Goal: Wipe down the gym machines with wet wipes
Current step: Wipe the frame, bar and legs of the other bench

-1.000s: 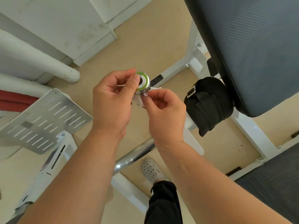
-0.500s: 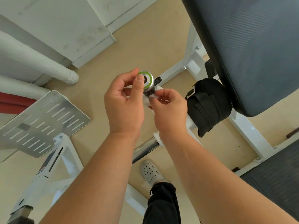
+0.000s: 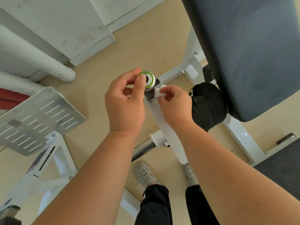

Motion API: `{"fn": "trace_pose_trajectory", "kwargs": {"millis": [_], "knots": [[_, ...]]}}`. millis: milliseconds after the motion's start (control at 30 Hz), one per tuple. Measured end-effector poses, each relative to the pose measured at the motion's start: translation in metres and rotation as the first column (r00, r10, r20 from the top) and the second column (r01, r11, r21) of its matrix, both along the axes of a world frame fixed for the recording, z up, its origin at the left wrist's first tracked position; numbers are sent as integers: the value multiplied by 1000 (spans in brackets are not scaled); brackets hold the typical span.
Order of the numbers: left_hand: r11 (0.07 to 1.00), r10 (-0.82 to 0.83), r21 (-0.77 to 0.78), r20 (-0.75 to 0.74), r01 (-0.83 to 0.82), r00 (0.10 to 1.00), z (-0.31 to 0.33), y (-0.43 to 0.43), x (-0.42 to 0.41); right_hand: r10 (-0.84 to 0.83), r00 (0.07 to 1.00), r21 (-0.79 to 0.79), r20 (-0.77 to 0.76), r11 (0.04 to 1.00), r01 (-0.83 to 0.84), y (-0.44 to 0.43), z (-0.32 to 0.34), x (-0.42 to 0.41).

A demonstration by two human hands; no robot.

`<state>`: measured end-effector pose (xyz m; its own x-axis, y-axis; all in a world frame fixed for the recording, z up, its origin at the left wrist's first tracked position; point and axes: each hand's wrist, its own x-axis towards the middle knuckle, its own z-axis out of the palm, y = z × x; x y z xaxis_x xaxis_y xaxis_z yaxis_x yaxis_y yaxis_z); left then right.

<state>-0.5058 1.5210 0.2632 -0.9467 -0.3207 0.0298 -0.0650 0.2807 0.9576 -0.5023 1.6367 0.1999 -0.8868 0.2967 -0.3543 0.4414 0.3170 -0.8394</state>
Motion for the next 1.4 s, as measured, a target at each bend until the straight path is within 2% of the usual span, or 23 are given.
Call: {"fn": "trace_pose_trajectory", "kwargs": {"millis": [100,167,300,433,533,633,733,867,933,1000,1200,1400], "knots": [[985,136,-104,-45,-140,990,-2,-2,20,-6,1000,-37,-9,999,6,20,4,9],[975,157,-159,-9,-156,988,-5,4,49,-47,999,-19,20,999,47,43,0,20],[958,-105,-240,205,154,973,-15,39,93,-141,979,58,145,989,134,91,-15,45],[840,-335,-277,411,466,848,-38,81,74,-168,970,72,175,985,158,125,-30,59],[762,-401,-243,552,601,731,-60,120,33,-190,965,70,182,981,180,146,-37,60],[741,-393,-180,664,647,635,-94,156,-12,-196,962,58,192,980,188,164,-46,59],[769,-301,-143,778,623,551,-132,176,-43,-176,970,46,169,984,171,180,-58,57],[744,-144,-208,878,636,456,-161,185,-64,-169,975,21,146,986,168,206,-76,56],[784,-179,-127,891,608,417,-166,183,-68,-166,973,21,157,986,165,216,-83,59],[829,-239,-45,872,557,427,-168,184,-68,-167,970,18,178,986,167,223,-89,63],[822,-183,-180,815,540,549,-156,184,-39,-188,961,19,201,982,188,224,-93,74],[713,-209,-277,793,644,573,-144,198,-3,-201,955,16,217,979,202,225,-88,91]]}}
